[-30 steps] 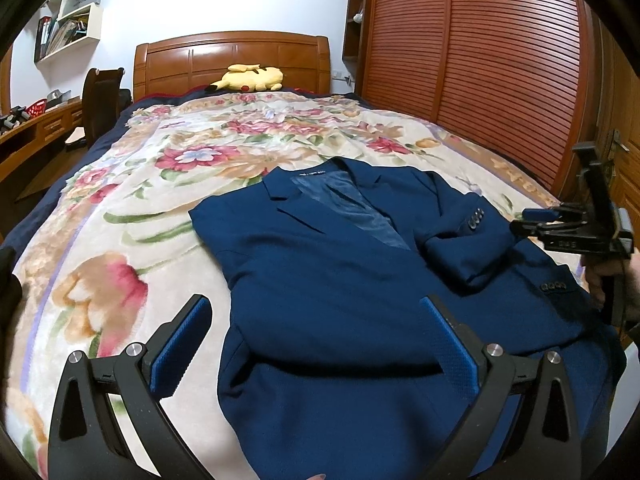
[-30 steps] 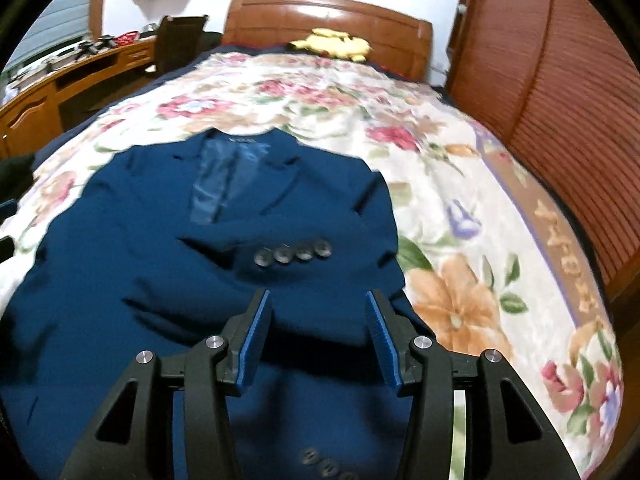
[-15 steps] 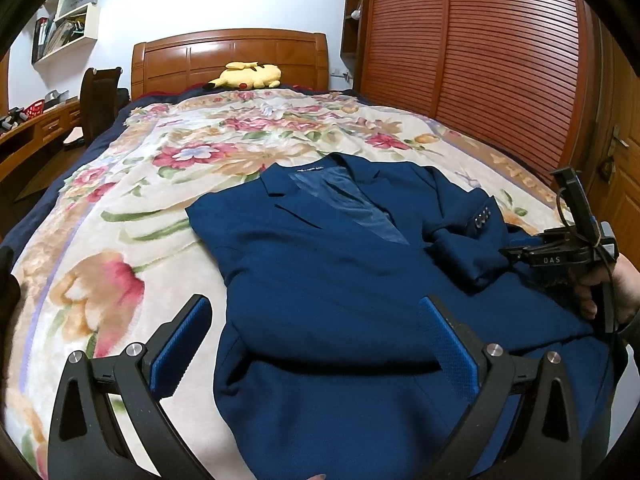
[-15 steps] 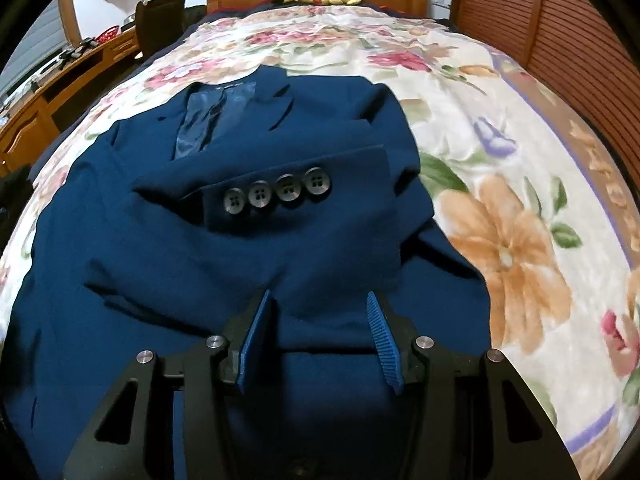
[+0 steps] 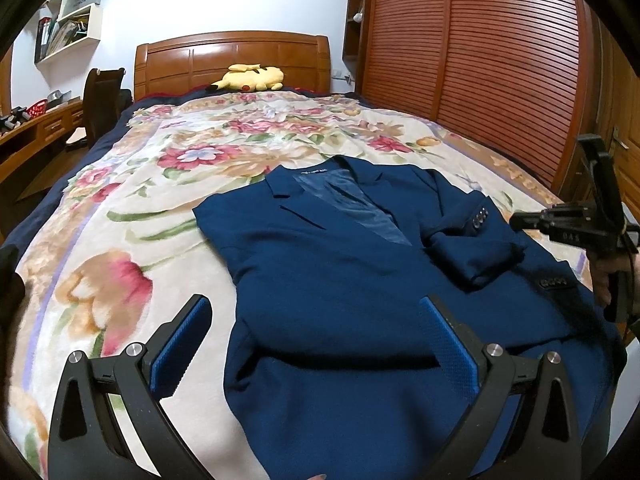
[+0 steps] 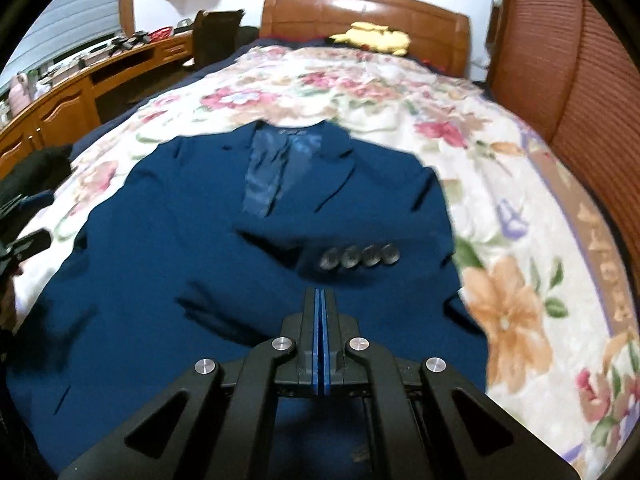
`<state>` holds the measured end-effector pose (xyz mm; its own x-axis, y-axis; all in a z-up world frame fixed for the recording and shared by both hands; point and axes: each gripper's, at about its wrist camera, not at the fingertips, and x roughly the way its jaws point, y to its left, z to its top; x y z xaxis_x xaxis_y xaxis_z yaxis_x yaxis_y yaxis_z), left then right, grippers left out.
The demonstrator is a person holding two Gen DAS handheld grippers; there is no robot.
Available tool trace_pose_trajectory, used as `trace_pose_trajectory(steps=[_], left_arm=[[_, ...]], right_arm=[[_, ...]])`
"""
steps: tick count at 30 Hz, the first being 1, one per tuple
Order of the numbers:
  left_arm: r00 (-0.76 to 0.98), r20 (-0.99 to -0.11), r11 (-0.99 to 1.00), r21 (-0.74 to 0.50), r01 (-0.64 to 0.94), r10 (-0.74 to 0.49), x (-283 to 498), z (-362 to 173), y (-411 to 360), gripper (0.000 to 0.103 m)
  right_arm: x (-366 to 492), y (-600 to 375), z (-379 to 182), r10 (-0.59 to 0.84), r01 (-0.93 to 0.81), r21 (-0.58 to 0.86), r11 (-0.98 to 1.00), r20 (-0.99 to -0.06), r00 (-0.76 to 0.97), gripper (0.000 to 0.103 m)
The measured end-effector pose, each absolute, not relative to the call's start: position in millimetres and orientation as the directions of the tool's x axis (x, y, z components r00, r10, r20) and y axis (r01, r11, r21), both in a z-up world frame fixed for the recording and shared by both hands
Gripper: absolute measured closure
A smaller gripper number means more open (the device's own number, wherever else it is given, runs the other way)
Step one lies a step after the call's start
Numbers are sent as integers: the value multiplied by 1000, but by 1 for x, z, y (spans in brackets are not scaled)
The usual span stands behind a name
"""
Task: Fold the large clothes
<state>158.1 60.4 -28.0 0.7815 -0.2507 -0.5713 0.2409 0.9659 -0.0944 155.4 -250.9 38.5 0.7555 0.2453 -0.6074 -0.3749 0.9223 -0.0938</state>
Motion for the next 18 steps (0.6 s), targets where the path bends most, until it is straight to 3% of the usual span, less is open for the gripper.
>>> trace_pose_trajectory(steps=[3,5,6,7,8,14,16,17,18], left_arm=[[782,-570,966,-95,240,-251,157,-28,62,0],[783,-570,966,-95,240,-250,156,-28,63,0],[782,-570,966,-96,240,-251,157,-28,62,0],[782,-570,966,-96,240,-251,157,-28,62,0],[782,-570,966,-96,240,-251,157,-28,63,0],[779,-574,966,-93,242,-250,155,-28,64,0],[780,-574,966,-94,241,-250,155,-28,64,0],[780,-573,966,-94,241,-250,155,-28,64,0],[780,-573,966,-94,241,-251,155,-28,64,0]], right_arm=[[161,-265,38,199,-311,-88,946,-598,776,100],[172,-272,32,141,-252,-102,962,-606,783,78],[178,-276,29,128,-232,-94,968,-610,782,54],[185,-282,23,123,-211,-72,975,-618,776,36],[193,-286,19,136,-205,-38,978,-629,765,33],[224,-302,-10,203,-167,120,979,-700,685,33],[226,-300,-17,241,-202,141,969,-708,664,49],[225,-298,-15,248,-215,137,967,-707,662,53],[226,-297,-14,241,-223,120,967,-705,667,66]])
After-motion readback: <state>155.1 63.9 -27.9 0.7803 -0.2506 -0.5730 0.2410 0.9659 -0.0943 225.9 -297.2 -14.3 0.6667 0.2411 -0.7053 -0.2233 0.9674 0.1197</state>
